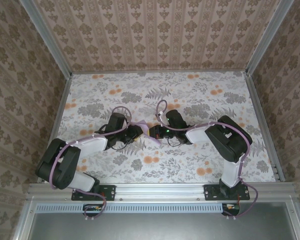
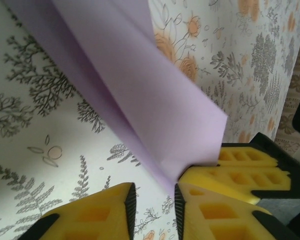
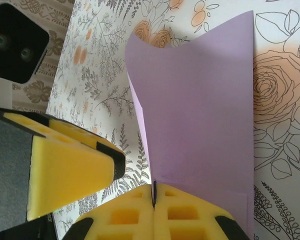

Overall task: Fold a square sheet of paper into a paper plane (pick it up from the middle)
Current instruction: Fold the wing for the fifth time at the center of the table.

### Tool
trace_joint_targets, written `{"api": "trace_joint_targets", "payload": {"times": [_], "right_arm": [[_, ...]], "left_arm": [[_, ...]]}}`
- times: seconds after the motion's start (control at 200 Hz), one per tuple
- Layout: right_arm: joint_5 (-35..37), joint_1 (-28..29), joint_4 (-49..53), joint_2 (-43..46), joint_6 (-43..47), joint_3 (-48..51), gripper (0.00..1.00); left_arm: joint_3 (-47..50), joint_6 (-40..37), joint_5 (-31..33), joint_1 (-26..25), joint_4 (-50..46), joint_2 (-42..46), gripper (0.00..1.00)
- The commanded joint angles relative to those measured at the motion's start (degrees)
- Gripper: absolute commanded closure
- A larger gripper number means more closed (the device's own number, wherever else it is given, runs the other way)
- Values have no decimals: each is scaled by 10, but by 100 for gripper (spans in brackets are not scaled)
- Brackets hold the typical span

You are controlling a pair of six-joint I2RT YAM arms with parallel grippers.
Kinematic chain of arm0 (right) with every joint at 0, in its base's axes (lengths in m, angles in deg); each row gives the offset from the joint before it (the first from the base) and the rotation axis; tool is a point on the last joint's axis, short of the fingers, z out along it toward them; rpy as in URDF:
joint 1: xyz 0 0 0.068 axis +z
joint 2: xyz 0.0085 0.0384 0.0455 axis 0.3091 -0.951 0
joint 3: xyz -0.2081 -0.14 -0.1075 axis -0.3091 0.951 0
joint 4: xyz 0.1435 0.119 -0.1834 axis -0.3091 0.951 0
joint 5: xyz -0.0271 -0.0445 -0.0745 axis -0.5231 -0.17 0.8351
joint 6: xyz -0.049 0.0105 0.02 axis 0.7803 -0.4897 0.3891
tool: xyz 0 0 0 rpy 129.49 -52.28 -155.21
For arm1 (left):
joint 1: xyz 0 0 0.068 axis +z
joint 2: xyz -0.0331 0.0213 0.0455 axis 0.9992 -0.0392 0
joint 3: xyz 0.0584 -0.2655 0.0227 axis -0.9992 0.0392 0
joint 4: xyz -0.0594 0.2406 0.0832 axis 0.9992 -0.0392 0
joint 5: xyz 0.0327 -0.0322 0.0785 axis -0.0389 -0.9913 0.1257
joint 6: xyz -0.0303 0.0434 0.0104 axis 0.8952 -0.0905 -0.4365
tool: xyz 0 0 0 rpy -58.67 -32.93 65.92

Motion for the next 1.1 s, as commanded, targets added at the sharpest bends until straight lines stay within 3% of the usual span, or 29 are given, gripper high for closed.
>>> {"api": "trace_joint_targets", "payload": {"times": [0.0, 0.13, 0.27, 0.51, 0.615, 1.095], "right_arm": [[7, 4, 31, 16, 41, 5, 92], [71, 26, 117, 45, 144, -3, 90], [121, 37, 153, 68, 204, -3, 93], [183, 66, 157, 111, 292, 6, 93], [200, 80, 149, 120, 314, 8, 93], [292, 132, 154, 124, 383, 10, 93]], "left_arm": [[-15, -8, 22, -3, -9, -12, 76], [-20, -9, 40, -3, -39, -17, 82], [-16, -3, 51, -3, -48, 10, 80], [-12, 44, 85, -3, -101, 89, 45], [-14, 78, 75, -3, -100, 81, 36], [-14, 157, 74, -1, -50, 48, 33]]}}
